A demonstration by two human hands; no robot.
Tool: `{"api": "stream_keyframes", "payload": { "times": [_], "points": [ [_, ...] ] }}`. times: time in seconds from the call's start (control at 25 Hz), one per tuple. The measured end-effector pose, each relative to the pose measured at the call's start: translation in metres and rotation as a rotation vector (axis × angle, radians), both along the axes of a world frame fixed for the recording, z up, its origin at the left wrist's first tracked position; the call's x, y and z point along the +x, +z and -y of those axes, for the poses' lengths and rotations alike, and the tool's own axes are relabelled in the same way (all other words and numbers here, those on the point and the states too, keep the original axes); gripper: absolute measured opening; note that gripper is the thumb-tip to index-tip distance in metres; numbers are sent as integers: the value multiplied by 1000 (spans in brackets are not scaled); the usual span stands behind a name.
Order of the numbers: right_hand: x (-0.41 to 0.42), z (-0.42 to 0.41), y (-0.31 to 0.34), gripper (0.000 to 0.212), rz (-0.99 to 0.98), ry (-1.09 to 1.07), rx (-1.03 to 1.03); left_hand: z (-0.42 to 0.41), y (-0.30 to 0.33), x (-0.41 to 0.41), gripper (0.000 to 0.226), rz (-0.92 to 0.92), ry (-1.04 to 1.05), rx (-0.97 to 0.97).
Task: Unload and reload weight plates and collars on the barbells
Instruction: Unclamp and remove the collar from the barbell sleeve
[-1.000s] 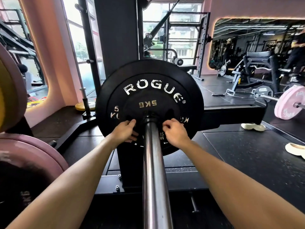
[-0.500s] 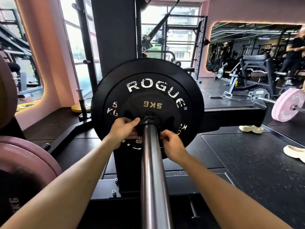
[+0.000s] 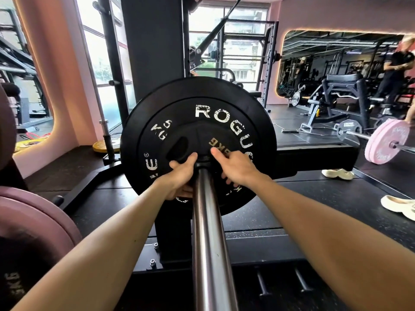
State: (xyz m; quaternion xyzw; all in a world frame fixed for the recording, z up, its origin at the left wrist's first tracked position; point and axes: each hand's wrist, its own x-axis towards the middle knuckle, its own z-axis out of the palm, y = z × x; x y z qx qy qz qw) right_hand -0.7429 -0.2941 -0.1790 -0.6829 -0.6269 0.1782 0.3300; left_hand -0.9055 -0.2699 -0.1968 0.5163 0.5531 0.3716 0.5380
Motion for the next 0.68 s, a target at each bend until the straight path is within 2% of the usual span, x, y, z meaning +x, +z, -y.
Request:
{"api": "stream_keyframes", "payload": {
  "times": [0.12, 0.32, 0.4, 0.48, 0.6, 0.68],
  "points": [
    [-12, -1, 3, 79, 25, -50, -33, -7, -3, 3, 71, 13, 16, 34],
    [-34, -8, 3, 79, 12, -161, -130, -9, -2, 1, 70, 10, -4, 57],
    [-39, -12, 3, 77, 24, -177, -109, -10, -2, 1, 67, 29, -6, 51],
    [-39, -16, 6, 75, 110, -157, -67, -10, -1, 1, 63, 63, -19, 37],
    [-33, -16, 13, 65, 235, -80, -56, -8, -2, -3, 59, 84, -165, 18],
    [-29, -14, 14, 62, 311, -58, -42, -7, -7, -2, 64, 100, -197, 20]
  ]
}}
